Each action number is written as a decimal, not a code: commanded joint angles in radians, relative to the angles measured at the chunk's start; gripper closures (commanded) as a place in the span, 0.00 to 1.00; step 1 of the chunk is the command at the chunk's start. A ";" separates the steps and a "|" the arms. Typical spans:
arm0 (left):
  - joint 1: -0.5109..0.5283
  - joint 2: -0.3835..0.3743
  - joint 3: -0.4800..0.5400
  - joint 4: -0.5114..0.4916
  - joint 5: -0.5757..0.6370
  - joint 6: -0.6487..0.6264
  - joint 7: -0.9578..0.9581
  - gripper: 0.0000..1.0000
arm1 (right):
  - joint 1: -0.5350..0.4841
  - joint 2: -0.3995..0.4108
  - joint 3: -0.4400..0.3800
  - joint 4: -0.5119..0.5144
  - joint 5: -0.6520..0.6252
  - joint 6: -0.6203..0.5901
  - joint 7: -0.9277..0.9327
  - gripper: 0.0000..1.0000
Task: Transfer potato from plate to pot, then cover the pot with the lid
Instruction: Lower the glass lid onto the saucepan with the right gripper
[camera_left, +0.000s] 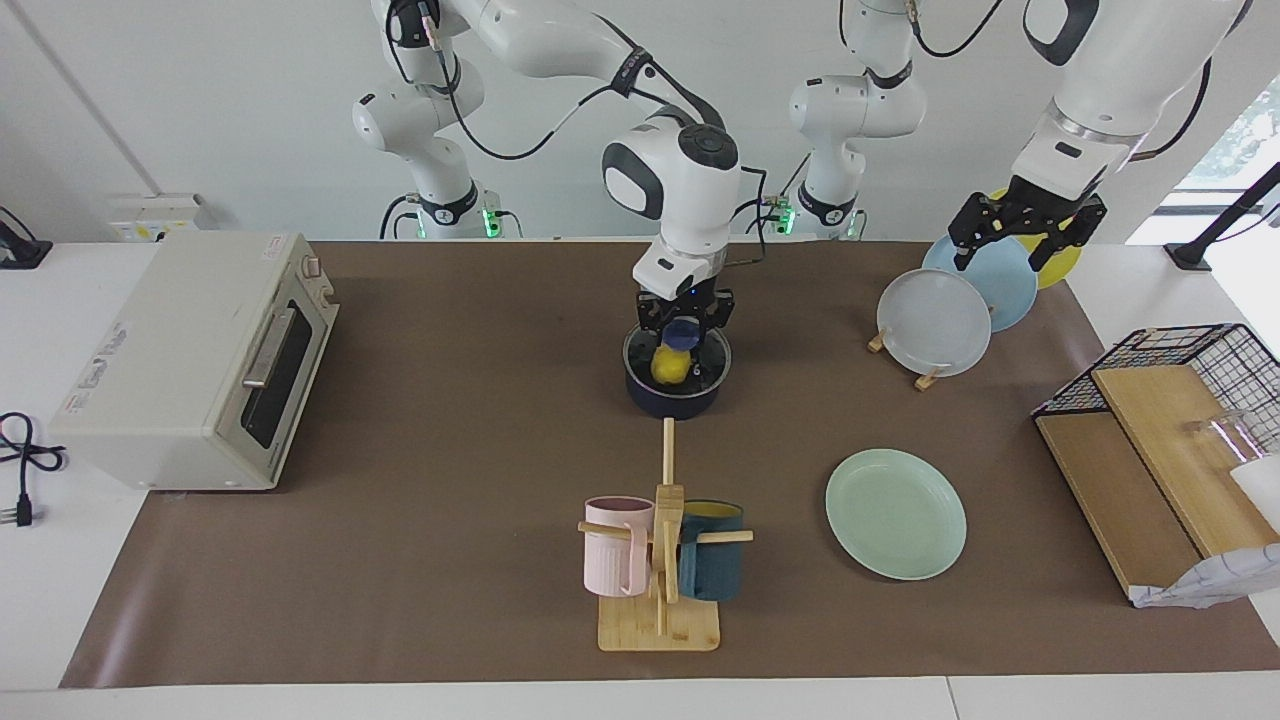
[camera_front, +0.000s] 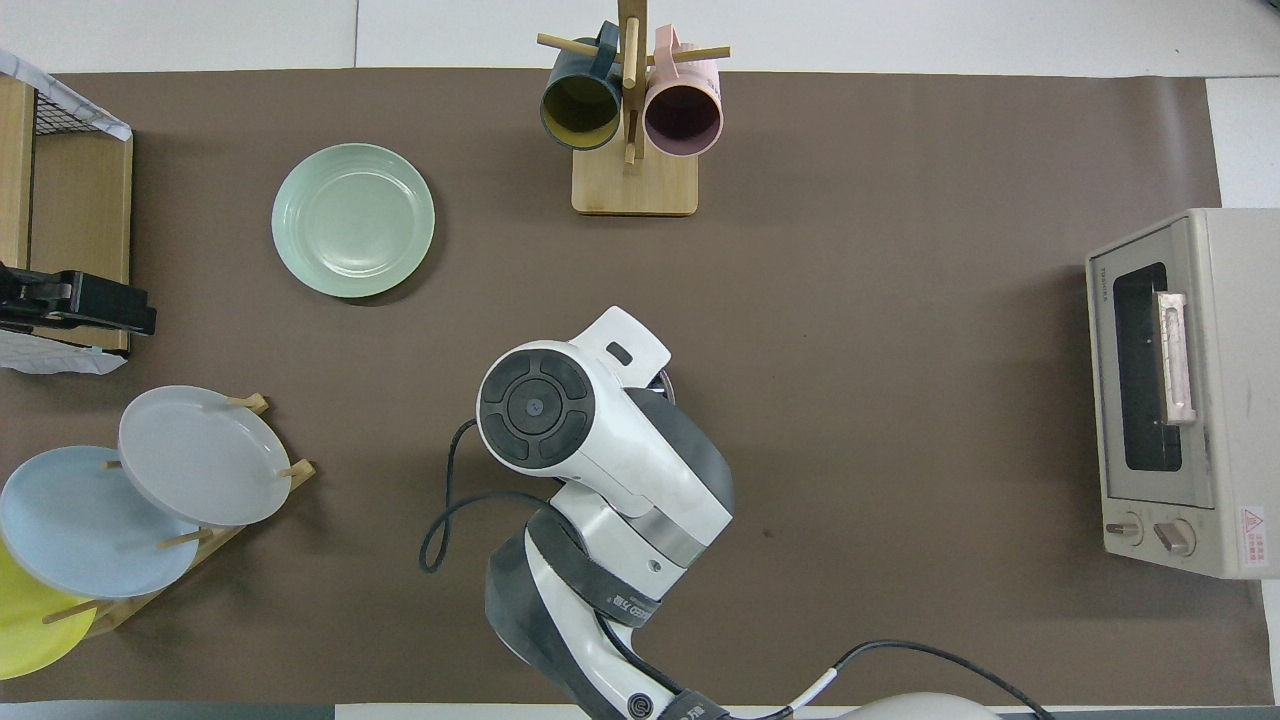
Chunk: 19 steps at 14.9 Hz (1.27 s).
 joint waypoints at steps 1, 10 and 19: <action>0.003 -0.013 -0.006 -0.012 0.023 0.009 0.005 0.00 | -0.014 -0.021 0.010 -0.030 0.024 0.005 -0.010 1.00; 0.015 -0.023 -0.011 -0.013 0.009 -0.020 -0.038 0.00 | -0.015 -0.028 0.009 -0.050 0.059 0.016 -0.004 1.00; 0.010 -0.033 -0.011 -0.032 -0.026 -0.042 -0.098 0.00 | -0.049 -0.047 0.006 -0.018 0.050 0.007 -0.021 0.00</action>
